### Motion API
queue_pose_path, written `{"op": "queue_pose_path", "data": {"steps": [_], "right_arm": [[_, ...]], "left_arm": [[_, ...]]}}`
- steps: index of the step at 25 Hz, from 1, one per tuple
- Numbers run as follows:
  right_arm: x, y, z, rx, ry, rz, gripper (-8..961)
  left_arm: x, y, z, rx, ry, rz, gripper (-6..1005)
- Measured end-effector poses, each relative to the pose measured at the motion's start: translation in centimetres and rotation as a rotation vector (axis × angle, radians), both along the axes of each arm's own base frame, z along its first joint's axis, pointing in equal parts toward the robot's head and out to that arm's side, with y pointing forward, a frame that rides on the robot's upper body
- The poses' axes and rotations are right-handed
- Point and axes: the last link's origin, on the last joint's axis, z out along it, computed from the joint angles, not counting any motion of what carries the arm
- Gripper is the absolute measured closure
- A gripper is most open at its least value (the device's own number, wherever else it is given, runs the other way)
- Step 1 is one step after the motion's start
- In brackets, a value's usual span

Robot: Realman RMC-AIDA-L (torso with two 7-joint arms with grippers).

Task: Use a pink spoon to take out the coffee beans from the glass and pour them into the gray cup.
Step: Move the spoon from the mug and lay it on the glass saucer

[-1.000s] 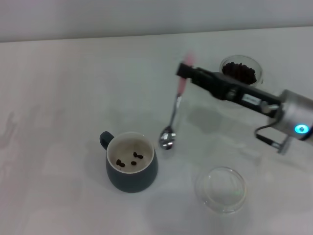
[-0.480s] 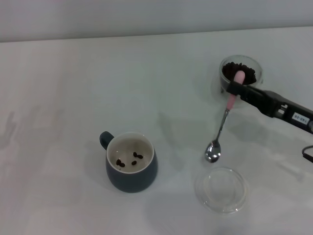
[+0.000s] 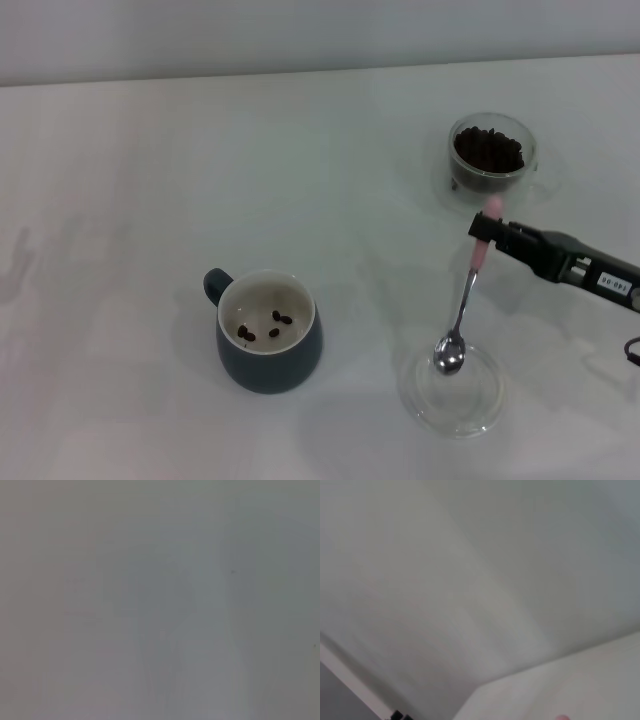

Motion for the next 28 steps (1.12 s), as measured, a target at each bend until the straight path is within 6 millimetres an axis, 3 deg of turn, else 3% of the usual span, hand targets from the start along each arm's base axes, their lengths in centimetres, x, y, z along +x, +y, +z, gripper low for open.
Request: {"op": "queue_pose_path", "data": {"steps": [28], "right_arm": [[1.9, -2.2, -1.9, -0.100, -0.050, -0.098, 808]], "left_arm": [[0.0, 0.0, 0.0, 0.001, 0.004, 0.000, 246]]}}
